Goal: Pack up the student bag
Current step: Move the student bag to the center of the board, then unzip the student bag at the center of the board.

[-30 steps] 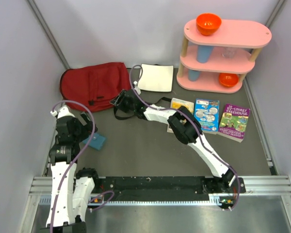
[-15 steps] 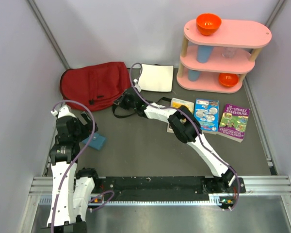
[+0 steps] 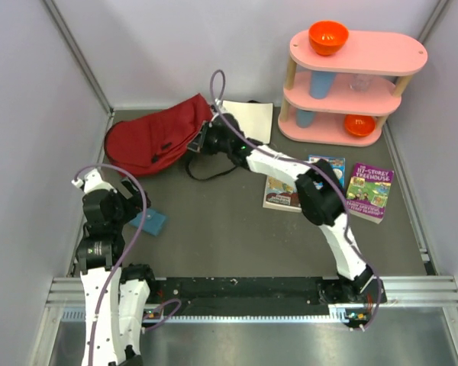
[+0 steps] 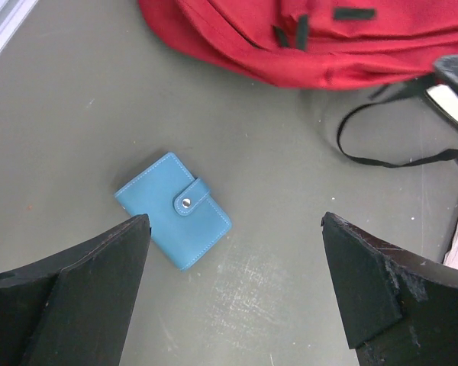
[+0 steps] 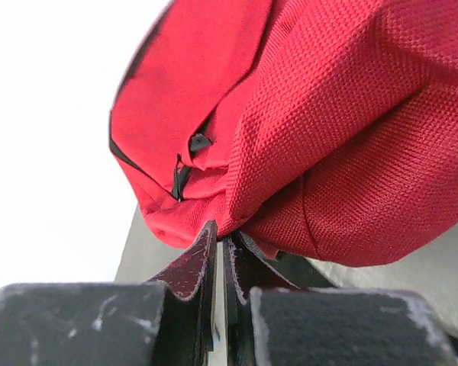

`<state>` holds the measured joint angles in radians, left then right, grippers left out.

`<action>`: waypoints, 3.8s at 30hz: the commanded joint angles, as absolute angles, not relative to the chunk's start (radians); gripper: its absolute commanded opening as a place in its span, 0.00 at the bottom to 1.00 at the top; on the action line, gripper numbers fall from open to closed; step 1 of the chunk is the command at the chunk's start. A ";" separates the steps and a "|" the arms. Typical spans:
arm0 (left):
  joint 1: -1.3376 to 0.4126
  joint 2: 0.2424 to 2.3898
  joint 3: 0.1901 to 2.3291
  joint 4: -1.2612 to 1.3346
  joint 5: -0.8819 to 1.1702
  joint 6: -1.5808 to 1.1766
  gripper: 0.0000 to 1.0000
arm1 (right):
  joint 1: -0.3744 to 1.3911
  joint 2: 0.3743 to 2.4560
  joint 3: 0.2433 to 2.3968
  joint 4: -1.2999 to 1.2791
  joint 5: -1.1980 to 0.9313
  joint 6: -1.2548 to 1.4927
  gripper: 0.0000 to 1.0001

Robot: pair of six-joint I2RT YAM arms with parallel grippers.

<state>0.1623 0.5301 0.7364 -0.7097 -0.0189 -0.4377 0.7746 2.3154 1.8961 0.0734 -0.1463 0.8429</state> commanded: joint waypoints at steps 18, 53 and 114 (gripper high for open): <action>0.203 0.520 0.718 -0.644 0.029 -0.422 0.99 | 0.546 1.757 1.007 0.445 -0.261 1.026 0.56; 0.210 0.548 0.690 -0.582 0.233 -0.364 0.99 | 0.693 1.983 1.022 0.497 -0.055 1.091 0.30; -0.486 1.534 0.660 0.095 0.018 -0.948 0.27 | 0.793 1.848 0.658 0.813 -0.005 1.081 0.00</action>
<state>-0.4808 1.5143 0.6701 0.0235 0.0166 -0.9340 0.7773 1.8782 0.6674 0.7757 -0.0040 1.1030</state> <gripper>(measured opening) 0.265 0.020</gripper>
